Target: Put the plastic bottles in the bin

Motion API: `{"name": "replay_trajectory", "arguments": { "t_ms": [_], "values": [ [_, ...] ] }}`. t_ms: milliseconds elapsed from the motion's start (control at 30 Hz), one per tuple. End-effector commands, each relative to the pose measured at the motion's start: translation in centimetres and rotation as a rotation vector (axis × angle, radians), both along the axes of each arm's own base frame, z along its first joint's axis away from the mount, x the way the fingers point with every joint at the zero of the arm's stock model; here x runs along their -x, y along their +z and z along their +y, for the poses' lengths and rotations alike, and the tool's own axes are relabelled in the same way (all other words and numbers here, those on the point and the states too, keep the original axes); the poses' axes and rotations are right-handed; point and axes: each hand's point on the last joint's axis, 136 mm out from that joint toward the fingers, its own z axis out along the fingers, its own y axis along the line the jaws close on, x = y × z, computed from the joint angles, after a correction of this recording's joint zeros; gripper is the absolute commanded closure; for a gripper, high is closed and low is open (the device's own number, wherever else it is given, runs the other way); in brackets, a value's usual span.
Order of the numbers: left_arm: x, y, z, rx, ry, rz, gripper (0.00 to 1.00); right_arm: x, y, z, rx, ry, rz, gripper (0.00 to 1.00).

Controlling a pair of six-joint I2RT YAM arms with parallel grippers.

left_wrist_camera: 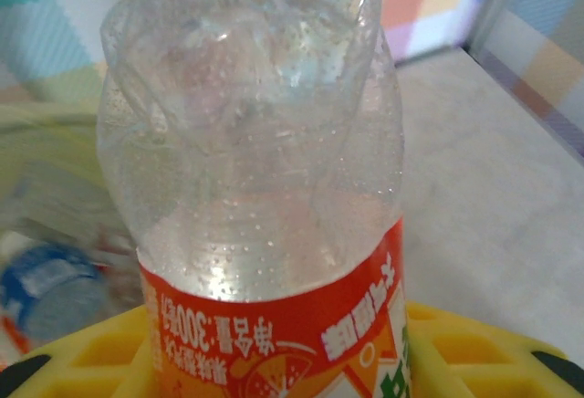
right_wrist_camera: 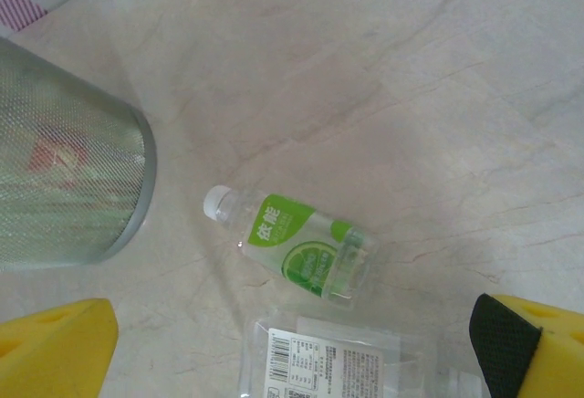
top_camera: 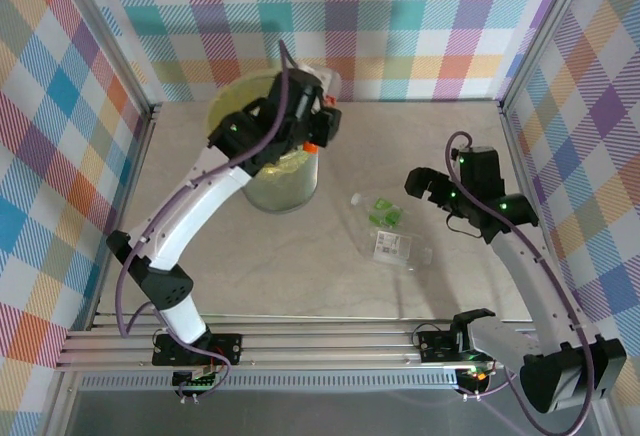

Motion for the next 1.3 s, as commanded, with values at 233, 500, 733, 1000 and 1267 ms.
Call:
{"name": "replay_trajectory", "arguments": {
  "t_ms": [233,500,733,1000,1267],
  "values": [
    [-6.9,-3.8,6.0,-0.107,0.081,0.123,0.51,-1.3,1.0,1.4,-0.008,0.097,-0.024,0.00],
    [-9.2,-8.1,8.7,-0.095,0.137,0.250,0.46,-2.0,-1.0,2.5,0.043,0.225,0.023,0.00],
    [-10.0,-9.9,8.6,-0.057,0.145,0.303,0.24,-2.3,-2.7,3.4,0.089,0.346,0.001,0.00],
    [-9.9,-9.1,7.9,0.003,0.132,0.298,0.10,-2.1,-4.6,4.0,0.159,0.391,0.041,0.00],
    [-10.3,-8.7,6.1,0.112,0.091,0.305,0.11,-2.1,-5.7,4.7,0.223,0.399,0.078,0.00]
  ]
}}
